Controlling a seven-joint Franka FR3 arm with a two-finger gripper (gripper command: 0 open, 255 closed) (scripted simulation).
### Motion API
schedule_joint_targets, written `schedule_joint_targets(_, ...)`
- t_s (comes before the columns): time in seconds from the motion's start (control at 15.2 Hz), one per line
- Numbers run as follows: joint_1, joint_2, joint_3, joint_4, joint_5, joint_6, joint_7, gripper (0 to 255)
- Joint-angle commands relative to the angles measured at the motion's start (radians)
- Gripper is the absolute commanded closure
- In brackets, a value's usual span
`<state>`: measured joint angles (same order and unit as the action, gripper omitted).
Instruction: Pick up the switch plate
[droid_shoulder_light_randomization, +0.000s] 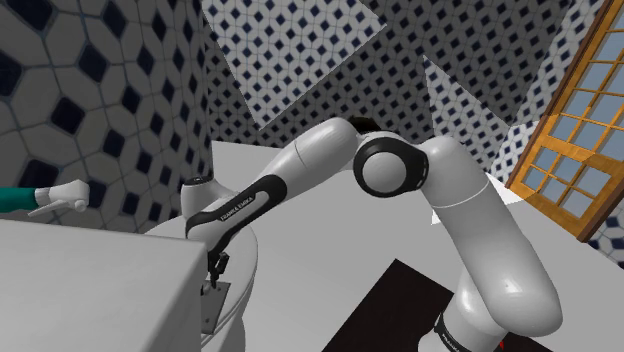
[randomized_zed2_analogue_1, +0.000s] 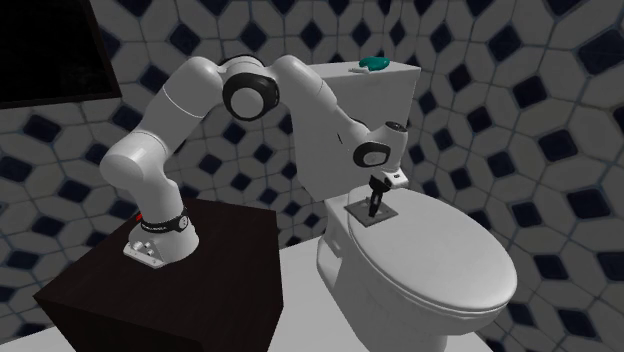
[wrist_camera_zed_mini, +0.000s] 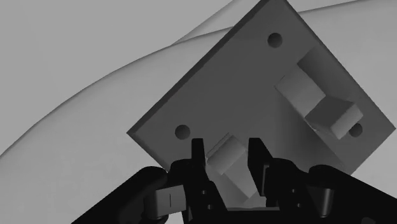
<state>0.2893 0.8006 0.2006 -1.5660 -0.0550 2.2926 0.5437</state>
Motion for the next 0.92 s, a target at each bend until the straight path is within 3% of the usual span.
schedule_joint_targets(0.0,-0.001,-0.022,0.003,-0.008,0.003,-0.013,0.001,255)
schedule_joint_targets(0.86,-0.011,-0.121,0.015,-0.013,0.016,-0.107,0.002,255)
